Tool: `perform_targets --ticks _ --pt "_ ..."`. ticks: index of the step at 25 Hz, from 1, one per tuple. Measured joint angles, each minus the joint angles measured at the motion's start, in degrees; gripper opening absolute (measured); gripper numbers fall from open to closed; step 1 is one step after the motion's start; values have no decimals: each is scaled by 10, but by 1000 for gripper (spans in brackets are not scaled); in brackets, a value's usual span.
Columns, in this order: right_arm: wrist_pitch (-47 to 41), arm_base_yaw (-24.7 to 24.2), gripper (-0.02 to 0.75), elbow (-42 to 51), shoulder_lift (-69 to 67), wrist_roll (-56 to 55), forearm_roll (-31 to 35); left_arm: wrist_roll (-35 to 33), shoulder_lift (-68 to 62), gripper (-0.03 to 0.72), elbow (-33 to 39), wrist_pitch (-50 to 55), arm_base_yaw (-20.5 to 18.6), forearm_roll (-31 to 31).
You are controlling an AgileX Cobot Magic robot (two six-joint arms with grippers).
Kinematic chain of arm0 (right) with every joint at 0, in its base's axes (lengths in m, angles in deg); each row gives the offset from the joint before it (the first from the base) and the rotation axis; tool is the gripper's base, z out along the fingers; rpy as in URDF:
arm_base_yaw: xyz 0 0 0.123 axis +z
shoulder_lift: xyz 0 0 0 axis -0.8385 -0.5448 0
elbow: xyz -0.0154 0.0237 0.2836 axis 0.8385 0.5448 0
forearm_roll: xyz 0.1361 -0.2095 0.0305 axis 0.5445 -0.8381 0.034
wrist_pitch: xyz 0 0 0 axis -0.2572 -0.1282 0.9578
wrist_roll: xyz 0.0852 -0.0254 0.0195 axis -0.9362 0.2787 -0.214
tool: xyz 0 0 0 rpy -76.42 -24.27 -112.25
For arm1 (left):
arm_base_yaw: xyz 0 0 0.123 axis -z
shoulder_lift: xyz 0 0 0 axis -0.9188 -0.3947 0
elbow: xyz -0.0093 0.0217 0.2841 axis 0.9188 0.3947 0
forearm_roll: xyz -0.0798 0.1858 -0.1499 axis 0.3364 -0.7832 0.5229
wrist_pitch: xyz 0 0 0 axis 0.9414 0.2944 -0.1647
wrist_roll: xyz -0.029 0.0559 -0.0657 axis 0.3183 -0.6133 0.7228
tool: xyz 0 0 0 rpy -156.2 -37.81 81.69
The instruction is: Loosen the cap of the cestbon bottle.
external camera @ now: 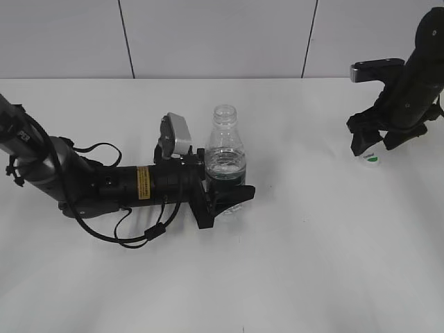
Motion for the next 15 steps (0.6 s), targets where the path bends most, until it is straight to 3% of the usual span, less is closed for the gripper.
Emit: perform_targets --ticks 7,15 --pt "-12 0 536 0 0 0 1 46 0 583 0 1 0 0" --pt "-13 0 536 0 0 2 1 62 0 596 0 1 0 -1"
